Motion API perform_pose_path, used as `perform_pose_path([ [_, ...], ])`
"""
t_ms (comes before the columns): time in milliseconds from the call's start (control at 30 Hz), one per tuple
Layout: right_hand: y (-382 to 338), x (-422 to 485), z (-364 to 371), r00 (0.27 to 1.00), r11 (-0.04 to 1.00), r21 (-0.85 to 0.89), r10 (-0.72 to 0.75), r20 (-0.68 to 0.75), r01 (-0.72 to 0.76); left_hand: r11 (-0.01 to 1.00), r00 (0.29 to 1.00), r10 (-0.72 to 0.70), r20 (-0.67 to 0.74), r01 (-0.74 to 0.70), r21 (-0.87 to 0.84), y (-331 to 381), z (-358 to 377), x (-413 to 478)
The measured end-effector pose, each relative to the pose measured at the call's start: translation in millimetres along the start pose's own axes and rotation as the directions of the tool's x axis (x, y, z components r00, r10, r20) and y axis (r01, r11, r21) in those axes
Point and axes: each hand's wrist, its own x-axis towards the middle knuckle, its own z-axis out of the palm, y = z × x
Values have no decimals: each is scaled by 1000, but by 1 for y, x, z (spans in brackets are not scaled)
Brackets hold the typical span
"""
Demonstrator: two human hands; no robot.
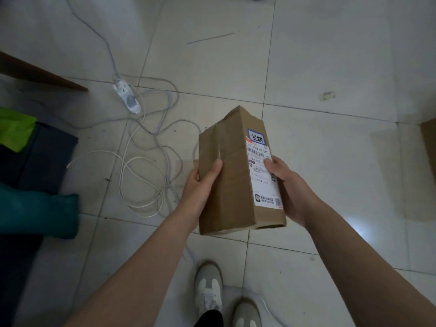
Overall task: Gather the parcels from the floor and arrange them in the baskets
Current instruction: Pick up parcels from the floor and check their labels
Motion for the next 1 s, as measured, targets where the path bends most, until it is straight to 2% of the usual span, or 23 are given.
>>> perform_pose_path([
  [67,3,10,3,986,985,-146,-112,-126,93,995,997,1,-81,-9,-101,-6,-9,8],
  [133,5,17,9,964,958,-254,-185,-193,133,990,993,-4,-119,-13,-142,-7,-13,10],
  [300,13,26,23,997,951,-308,-47,-57,27,986,977,114,-178,-134,-103,-11,-21,18],
  [400,23,36,28,996,938,-341,-83,-31,67,980,967,150,-205,-173,-101,-12,-29,26],
  [467,29,42,29,992,952,-299,-91,-85,62,982,960,176,-217,-187,-32,-7,-37,30],
  [533,37,46,30,986,954,-299,-80,-148,33,993,983,101,-152,-90,75,-4,-44,33],
  [600,48,49,34,986,931,-366,-70,-153,9,998,999,-26,-36,28,65,1,-45,33],
  [700,58,60,43,982,898,-441,-94,-161,13,1000,999,10,37,-10,16,4,-36,34],
  [733,57,60,46,984,905,-424,-88,-152,15,999,998,41,50,-41,2,4,-34,37],
  [767,53,63,50,987,943,-332,-41,-157,-14,997,995,75,62,-75,0,2,-33,41],
  [833,46,66,51,986,992,-16,120,-112,-122,987,988,154,30,-156,48,0,-33,49],
  [867,41,66,50,988,987,80,145,-60,-140,972,980,201,-15,-197,130,-1,-33,54],
  [933,39,69,49,992,991,42,129,-1,-129,923,982,187,-30,-165,348,-2,-34,62],
  [1000,44,73,49,993,992,-22,121,3,-121,907,997,13,-73,19,421,0,-34,69],
])
